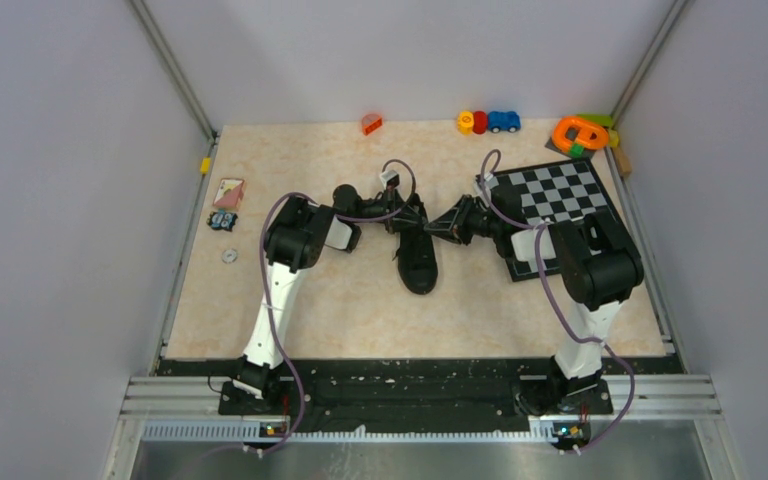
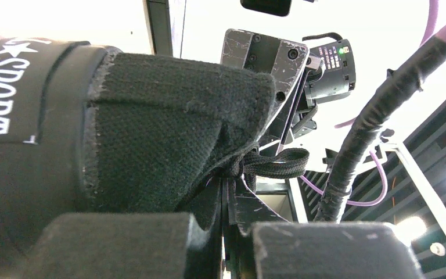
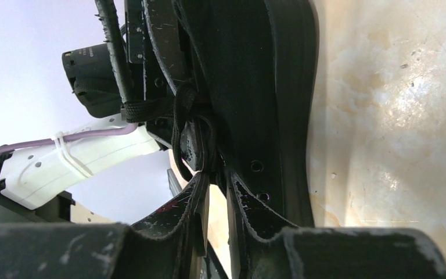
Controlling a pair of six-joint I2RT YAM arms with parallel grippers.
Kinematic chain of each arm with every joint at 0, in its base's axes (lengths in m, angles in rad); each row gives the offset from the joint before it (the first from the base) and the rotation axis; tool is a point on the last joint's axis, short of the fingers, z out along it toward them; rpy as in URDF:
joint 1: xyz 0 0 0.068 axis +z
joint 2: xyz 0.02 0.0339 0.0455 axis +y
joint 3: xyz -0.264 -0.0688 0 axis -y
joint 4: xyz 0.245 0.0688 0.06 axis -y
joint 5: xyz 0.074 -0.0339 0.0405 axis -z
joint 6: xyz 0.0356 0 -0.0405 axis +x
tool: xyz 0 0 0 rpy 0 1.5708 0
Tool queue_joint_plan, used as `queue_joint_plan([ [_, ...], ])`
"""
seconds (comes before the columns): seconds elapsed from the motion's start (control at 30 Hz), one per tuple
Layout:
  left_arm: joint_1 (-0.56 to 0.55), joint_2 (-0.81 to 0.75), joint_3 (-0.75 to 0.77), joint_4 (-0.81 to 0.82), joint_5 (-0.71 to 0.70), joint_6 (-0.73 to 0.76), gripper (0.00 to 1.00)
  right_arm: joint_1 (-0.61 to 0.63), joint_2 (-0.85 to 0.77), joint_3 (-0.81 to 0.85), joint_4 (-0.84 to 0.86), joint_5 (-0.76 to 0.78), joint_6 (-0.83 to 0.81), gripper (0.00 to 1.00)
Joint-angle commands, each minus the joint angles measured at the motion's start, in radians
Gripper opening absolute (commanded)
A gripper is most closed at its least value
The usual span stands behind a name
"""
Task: Tie the shoes
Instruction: Tie the shoelace on the shoe.
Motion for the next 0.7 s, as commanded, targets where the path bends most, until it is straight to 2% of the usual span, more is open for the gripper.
queue_joint_plan([
  [0.0,0.004,0.012,0.027,0.069,-0.008,-0.004,0.00,0.007,-0.023,0.020,0.085,0.008,0.017,0.20],
  [0.67,0.004,0.016,0.027,0.077,-0.014,-0.011,0.00,0.008,-0.015,-0.004,0.152,0.014,0.071,0.21],
])
